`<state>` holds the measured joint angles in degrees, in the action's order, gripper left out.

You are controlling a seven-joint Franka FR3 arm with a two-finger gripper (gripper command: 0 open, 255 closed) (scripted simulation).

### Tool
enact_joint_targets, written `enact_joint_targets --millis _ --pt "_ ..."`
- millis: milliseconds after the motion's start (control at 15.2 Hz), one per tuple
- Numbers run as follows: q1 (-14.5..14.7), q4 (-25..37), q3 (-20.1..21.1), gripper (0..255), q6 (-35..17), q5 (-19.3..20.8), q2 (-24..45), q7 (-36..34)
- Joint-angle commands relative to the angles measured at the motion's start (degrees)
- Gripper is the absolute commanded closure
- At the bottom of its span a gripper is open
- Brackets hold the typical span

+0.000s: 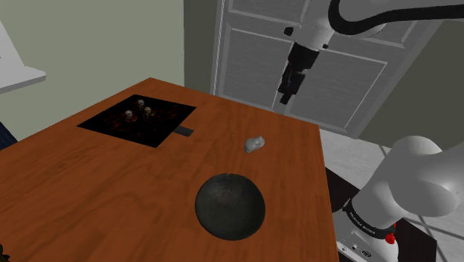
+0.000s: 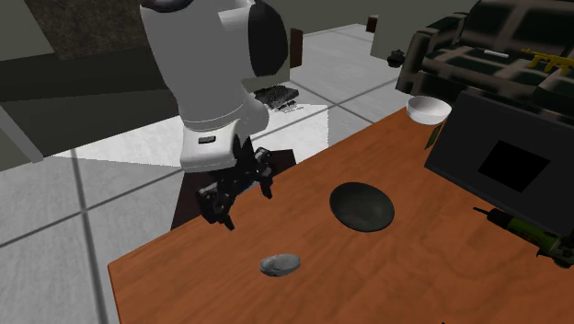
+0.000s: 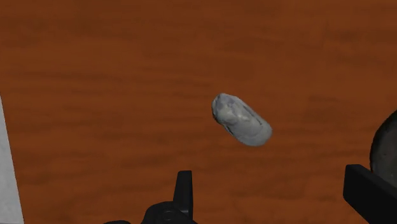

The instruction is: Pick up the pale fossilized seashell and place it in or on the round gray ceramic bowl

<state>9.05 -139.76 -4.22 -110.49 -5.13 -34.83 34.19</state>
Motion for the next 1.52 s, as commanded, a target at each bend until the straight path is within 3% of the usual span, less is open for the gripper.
enact_joint_targets --millis 0,726,1188,1452 --pt "1.9 -0.3 -1.1 0 -2.3 -0.2 3.7 5.7" --pt "10.2 -1.6 -4.2 0 -13.4 -1.9 22.9 34.5" --pt "10.7 -4.5 -3.9 0 -19.3 -3.1 26.0 35.3" --pt "10.7 -4.7 -3.9 0 -19.8 -3.2 26.3 35.4"
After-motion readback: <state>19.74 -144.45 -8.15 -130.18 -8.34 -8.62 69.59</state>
